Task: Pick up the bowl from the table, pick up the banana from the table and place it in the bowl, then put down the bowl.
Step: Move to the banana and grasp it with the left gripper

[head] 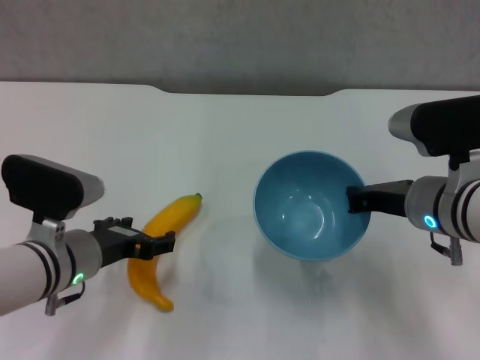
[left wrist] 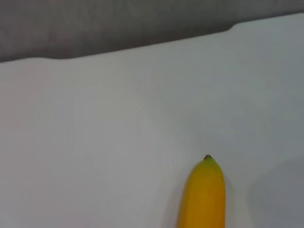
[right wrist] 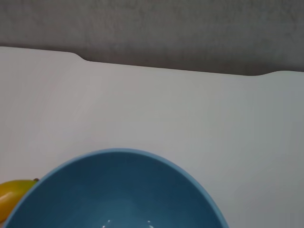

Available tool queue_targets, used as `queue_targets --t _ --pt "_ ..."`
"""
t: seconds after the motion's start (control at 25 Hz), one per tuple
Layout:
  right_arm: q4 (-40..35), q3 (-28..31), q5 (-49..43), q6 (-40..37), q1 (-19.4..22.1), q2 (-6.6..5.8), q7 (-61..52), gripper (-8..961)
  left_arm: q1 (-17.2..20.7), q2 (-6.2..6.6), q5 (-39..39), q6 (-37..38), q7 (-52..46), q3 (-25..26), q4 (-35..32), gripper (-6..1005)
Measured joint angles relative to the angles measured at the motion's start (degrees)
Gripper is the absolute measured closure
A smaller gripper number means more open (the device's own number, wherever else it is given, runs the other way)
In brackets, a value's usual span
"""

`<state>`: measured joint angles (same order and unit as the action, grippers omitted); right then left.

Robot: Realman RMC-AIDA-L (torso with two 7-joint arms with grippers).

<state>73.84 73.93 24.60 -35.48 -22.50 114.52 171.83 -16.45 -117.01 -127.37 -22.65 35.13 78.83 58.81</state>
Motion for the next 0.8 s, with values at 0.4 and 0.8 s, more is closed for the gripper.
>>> queue_targets --t 0.4,0.8 --pt "0.1 -0.9 0.0 0.5 -0.3 0.0 0.0 921 -0.7 -0.11 0.2 2.5 0.3 -0.6 -2.2 92" --pt "0.9 -1.4 0.0 0.7 -0.2 0.0 0.0 921 -3.6 -0.32 0.9 2.8 -0.2 -0.7 -8.1 92"
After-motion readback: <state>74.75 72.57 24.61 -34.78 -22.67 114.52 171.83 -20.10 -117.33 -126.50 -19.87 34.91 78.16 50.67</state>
